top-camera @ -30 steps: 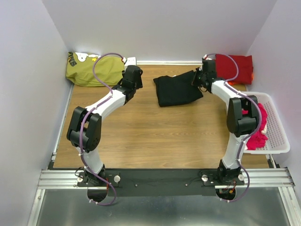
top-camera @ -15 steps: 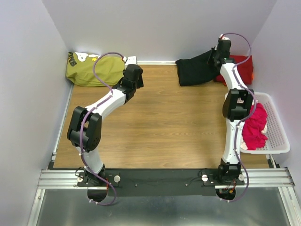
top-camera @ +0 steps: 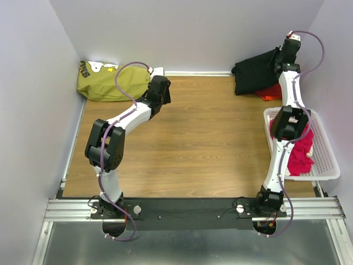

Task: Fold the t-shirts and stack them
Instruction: Put the neatly folded tshirt into the corner of the board with the right arm

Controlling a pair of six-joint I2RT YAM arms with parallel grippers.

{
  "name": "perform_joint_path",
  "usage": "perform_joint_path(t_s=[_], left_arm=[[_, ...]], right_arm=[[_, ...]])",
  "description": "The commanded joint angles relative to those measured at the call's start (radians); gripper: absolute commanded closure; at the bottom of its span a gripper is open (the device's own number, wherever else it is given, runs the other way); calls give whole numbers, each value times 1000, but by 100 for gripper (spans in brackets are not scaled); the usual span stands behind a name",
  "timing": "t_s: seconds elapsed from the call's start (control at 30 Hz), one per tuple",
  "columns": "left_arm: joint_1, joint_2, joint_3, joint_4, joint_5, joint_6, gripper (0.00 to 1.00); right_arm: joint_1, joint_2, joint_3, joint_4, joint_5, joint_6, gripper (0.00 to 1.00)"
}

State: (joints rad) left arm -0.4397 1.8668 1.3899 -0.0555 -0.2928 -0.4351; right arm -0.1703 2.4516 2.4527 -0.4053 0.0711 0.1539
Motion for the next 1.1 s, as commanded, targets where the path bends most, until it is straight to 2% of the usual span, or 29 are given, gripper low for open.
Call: perform_joint_path(t_s=[0.0,0.47,0.67,0.9,1.07], left_arm=[[6,15,40,-10,21,-2,50],[6,35,67,-30,14,4,51],[6,38,66,-33,4,4,51],[6,40,61,-35,-3,6,51],[6,38,54,-37,-9,6,51]], right_arm=[[-69,-32,48,29,62,-8,99],[-162,-46,60,86,206,16,99],[-166,-48,51,109,251,22,99],[-161,-82,-34,172,321,75,99],[-146,-71,-35,177,433,90,99]])
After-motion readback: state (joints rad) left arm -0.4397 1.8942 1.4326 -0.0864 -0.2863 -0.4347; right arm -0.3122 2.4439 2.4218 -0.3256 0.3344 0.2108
